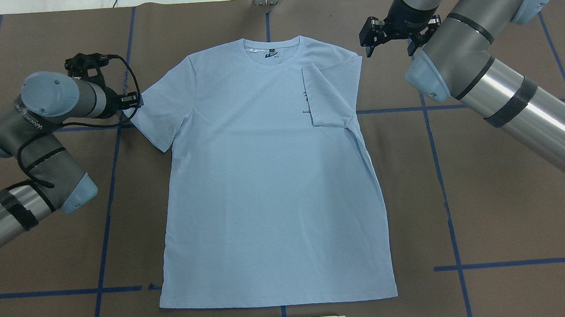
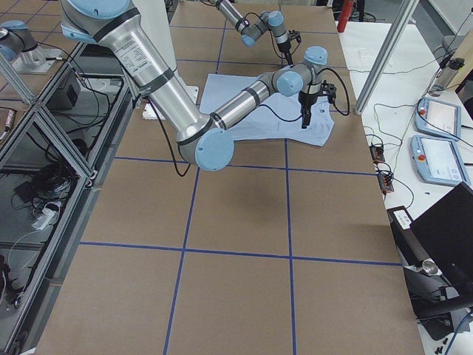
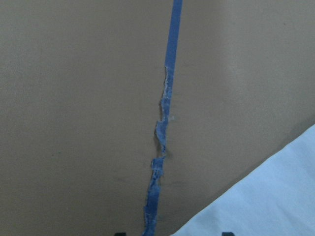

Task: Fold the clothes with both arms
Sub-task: 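Raise the right gripper away while the left gripper approaches the other sleeve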

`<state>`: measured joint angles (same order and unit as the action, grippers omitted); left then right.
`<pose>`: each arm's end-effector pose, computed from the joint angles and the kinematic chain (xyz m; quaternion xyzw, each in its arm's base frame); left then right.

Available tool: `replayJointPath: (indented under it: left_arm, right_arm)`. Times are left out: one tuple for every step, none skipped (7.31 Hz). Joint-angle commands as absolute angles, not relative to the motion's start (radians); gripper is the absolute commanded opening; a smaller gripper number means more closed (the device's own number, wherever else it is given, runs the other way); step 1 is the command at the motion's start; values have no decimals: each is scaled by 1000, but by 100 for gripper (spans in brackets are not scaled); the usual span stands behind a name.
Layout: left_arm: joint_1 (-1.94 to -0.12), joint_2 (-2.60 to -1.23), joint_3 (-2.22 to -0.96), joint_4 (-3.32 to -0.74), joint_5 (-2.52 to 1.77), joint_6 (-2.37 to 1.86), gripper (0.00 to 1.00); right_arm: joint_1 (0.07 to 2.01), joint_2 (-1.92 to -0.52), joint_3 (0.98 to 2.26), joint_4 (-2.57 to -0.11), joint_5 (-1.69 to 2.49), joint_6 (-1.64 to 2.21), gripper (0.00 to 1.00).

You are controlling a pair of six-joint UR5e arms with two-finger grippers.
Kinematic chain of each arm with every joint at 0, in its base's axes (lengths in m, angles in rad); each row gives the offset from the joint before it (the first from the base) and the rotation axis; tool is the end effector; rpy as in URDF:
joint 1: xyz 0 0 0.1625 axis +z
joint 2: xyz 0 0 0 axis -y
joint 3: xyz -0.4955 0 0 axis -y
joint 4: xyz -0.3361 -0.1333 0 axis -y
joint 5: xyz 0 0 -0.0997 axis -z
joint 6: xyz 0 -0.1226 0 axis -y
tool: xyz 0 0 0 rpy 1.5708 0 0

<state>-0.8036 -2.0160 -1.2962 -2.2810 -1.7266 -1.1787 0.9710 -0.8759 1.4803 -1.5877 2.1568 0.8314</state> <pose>0.4046 -0.5843 0.5528 0.1810 0.3909 -0.1518 0.8896 -0.3599 -0.6424 0.3819 0.0278 -0.3905 0.0228 0.9199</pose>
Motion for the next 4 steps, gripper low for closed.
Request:
replayJointPath:
  left_arm:
    - [-802, -2017, -1296, -2278, -1729, -1178, 55]
    - [-802, -2017, -1301, -2276, -1729, -1180, 34]
    - [-802, -2017, -1301, -2276, -1732, -1178, 17]
    - [-804, -2017, -1308, -2275, -1736, -1178, 0]
  right_arm:
    - [971, -876, 1480, -1588, 2157, 831, 100]
    - [971, -876, 1480, -1588, 2157, 831, 100]
    - [971, -876, 1480, -1588, 2157, 831, 100]
    - [971, -876, 1480, -1588, 2157, 831, 100]
